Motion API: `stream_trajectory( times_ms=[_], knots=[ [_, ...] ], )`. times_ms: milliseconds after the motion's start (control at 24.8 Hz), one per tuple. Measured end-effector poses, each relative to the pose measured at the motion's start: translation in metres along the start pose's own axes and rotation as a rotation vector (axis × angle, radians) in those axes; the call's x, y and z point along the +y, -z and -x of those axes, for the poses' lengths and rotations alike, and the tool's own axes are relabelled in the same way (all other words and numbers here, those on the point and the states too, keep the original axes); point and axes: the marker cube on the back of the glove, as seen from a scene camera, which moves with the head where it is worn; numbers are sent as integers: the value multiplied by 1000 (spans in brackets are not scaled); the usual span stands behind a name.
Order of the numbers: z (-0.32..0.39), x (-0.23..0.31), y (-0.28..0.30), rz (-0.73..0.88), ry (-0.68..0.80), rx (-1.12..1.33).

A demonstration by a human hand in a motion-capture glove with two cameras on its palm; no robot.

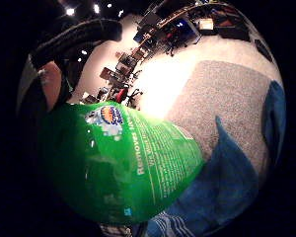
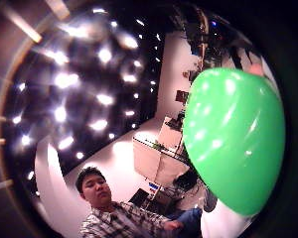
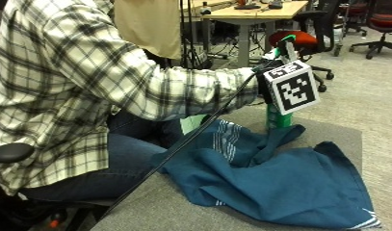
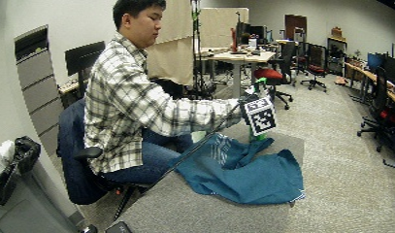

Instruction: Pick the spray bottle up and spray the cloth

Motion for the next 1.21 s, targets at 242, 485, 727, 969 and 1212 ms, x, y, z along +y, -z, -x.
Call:
stream_trajectory(
  times_ms=[242, 485, 727, 969, 1212],
  knots=[
    [-5, -4, -6, 53, -13, 60],
    [-5, -10, -5, 31, -18, 56],
    [-5, -22, 4, 8, -16, 62],
    [-7, 3, -3, 127, -79, 61],
    [-12, 19, 9, 134, -143, 206]
  ],
)
